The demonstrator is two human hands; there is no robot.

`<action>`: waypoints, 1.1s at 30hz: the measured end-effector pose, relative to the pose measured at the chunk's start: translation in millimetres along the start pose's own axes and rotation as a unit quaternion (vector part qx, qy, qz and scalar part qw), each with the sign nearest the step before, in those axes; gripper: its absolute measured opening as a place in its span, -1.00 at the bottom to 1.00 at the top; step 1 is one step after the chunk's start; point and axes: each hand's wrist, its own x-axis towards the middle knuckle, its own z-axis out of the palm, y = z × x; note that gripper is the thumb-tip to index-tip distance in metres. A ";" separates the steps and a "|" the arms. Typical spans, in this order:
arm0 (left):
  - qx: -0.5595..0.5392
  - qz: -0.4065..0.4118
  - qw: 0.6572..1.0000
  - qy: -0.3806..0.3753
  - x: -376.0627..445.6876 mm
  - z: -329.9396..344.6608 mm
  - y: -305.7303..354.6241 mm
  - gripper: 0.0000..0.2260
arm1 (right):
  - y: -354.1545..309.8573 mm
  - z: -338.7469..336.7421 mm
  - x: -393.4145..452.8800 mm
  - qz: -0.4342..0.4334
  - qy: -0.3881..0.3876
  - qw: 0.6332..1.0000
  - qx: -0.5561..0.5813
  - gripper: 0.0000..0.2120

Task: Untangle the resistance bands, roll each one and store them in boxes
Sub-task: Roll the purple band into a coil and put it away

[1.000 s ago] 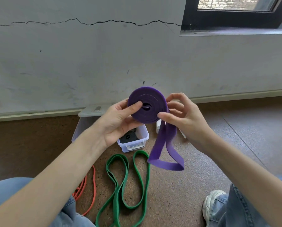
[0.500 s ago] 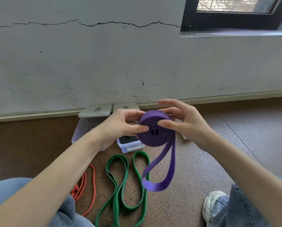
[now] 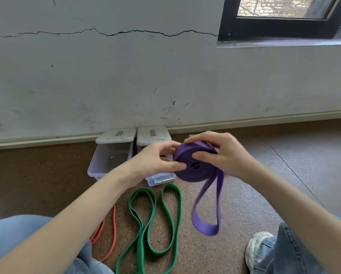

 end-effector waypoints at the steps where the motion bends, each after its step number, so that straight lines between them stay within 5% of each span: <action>1: -0.009 0.001 1.000 -0.009 -0.6 2.7 -0.3 -0.69 | 0.4 3.9 -0.7 -0.001 0.000 1.000 0.008 -0.70; 5: -0.098 0.017 0.995 0.024 -2.1 -4.0 6.9 -0.67 | -0.2 3.0 -1.7 0.046 0.042 0.985 0.161 -0.61; 10: -0.243 0.010 0.968 0.061 -2.9 -17.8 9.6 -0.67 | 1.3 7.8 0.0 0.065 0.108 0.968 0.217 -0.56; 19: -0.094 -0.034 0.992 -0.079 -10.2 -16.0 5.4 -0.63 | 0.0 3.5 -1.0 0.001 0.022 0.997 0.077 -0.74; 27: -0.209 -0.005 0.977 0.045 -3.2 -10.6 9.6 -0.68 | 4.0 9.4 -0.5 0.072 0.065 0.964 0.247 -0.63; 33: -0.178 -0.027 0.983 0.045 -1.3 -13.6 5.6 -0.66 | 5.4 3.7 2.8 0.077 0.083 0.971 0.209 -0.79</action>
